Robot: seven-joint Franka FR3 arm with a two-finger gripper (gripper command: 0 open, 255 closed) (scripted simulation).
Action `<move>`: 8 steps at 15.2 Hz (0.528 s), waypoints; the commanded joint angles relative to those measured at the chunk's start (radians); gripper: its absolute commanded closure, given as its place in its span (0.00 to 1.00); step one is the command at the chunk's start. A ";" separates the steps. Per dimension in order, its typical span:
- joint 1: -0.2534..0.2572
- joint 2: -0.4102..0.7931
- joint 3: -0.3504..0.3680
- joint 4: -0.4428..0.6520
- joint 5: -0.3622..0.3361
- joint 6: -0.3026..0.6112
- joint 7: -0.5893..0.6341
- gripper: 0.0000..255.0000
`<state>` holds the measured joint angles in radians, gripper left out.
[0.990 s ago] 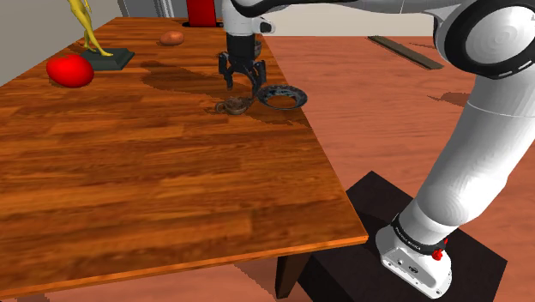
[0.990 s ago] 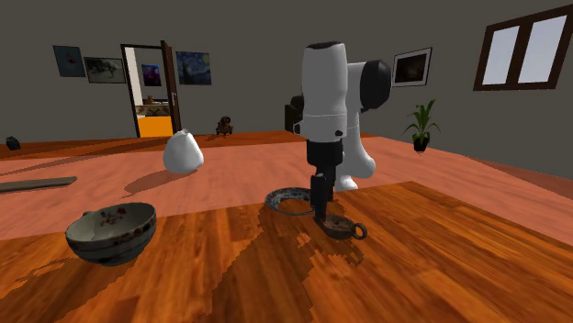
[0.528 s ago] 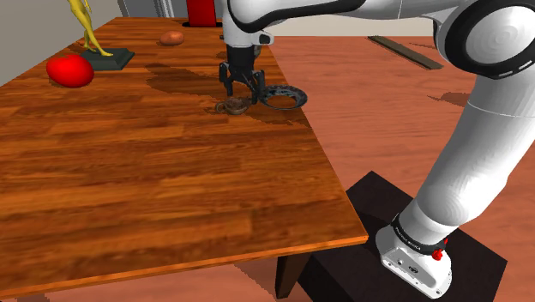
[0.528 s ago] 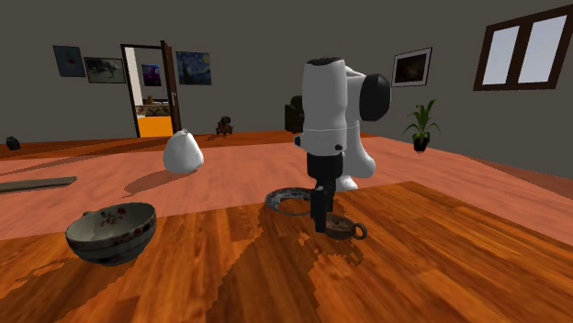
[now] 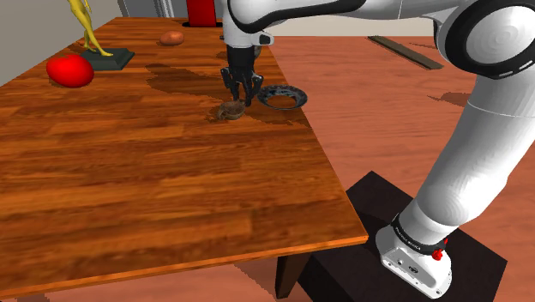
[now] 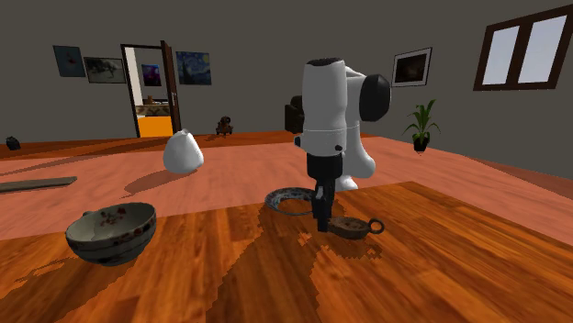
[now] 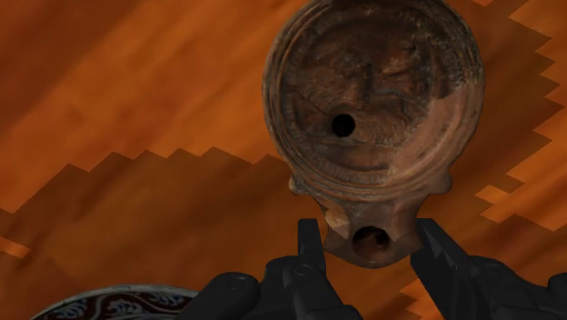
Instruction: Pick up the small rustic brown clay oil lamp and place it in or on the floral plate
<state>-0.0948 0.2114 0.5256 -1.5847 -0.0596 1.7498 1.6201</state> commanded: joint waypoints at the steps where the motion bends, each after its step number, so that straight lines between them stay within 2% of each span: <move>1: 0.000 0.000 0.000 0.000 0.000 0.000 0.000 1.00; 8: 0.001 0.000 0.000 0.013 0.000 -0.013 0.000 1.00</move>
<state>-0.0943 0.2117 0.5258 -1.5794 -0.0598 1.7449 1.6207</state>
